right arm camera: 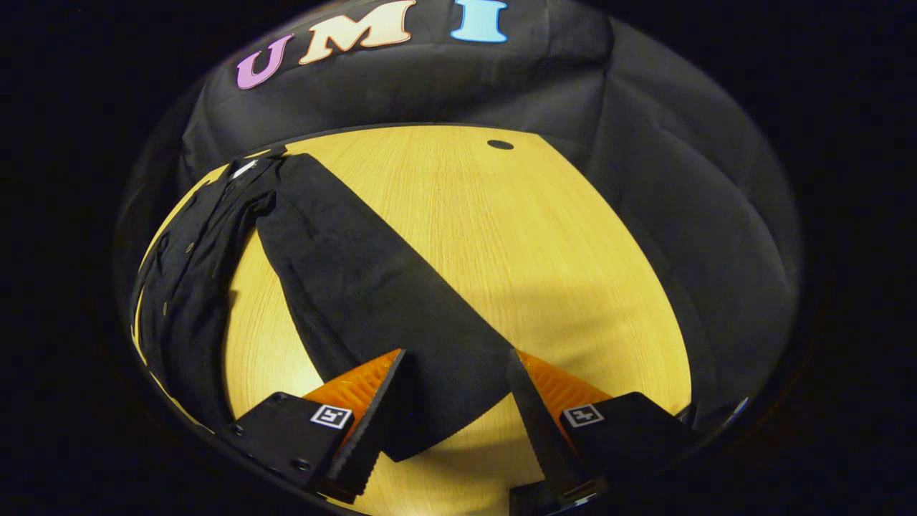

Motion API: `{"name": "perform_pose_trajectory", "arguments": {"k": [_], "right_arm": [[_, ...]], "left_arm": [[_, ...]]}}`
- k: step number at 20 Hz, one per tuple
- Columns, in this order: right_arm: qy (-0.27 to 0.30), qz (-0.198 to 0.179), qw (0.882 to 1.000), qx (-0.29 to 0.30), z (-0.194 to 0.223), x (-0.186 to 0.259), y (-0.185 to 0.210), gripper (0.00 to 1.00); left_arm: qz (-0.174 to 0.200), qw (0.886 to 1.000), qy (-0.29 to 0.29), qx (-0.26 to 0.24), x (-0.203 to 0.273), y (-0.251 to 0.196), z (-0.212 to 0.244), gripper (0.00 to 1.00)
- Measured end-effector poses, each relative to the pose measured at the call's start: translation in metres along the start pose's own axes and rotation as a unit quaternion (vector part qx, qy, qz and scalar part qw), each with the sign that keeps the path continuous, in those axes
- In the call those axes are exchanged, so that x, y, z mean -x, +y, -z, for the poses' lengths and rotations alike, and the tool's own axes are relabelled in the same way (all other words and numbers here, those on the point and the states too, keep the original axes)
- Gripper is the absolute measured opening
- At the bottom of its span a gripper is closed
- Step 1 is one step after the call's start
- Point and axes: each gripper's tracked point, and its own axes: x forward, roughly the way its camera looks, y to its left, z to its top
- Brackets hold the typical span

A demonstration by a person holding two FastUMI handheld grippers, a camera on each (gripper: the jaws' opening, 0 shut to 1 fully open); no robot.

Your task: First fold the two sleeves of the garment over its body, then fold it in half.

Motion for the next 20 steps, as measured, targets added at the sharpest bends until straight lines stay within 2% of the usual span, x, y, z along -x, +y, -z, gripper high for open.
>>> {"name": "perform_pose_trajectory", "arguments": {"k": [2,5,6,7,8,16,20], "right_arm": [[0.000,-0.014,1.000,-0.007,-0.007,-0.004,0.009,0.77],[-0.011,-0.022,0.999,0.025,-0.006,-0.004,0.026,0.29],[-0.009,-0.013,0.999,0.037,-0.006,-0.003,0.025,0.17],[-0.009,-0.002,0.999,0.044,-0.007,-0.003,0.023,0.12],[-0.009,0.004,0.999,0.046,-0.009,0.001,0.025,0.04],[-0.081,-0.024,0.996,0.017,-0.069,0.041,0.073,0.04],[-0.124,-0.055,0.991,0.017,-0.107,0.058,0.117,0.03]], "left_arm": [[-0.007,1.000,-0.002,0.001,-0.003,0.013,0.000,0.93],[-0.010,1.000,0.001,0.004,-0.007,0.024,0.002,0.93],[-0.010,1.000,0.001,0.005,-0.007,0.028,0.003,0.94],[-0.010,1.000,0.001,0.007,-0.008,0.031,0.002,0.94],[-0.011,1.000,0.000,0.007,-0.008,0.035,0.002,0.94],[-0.014,1.000,0.003,0.003,-0.017,0.063,0.005,0.93],[-0.023,1.000,-0.001,-0.001,-0.021,0.083,0.003,0.93]]}}
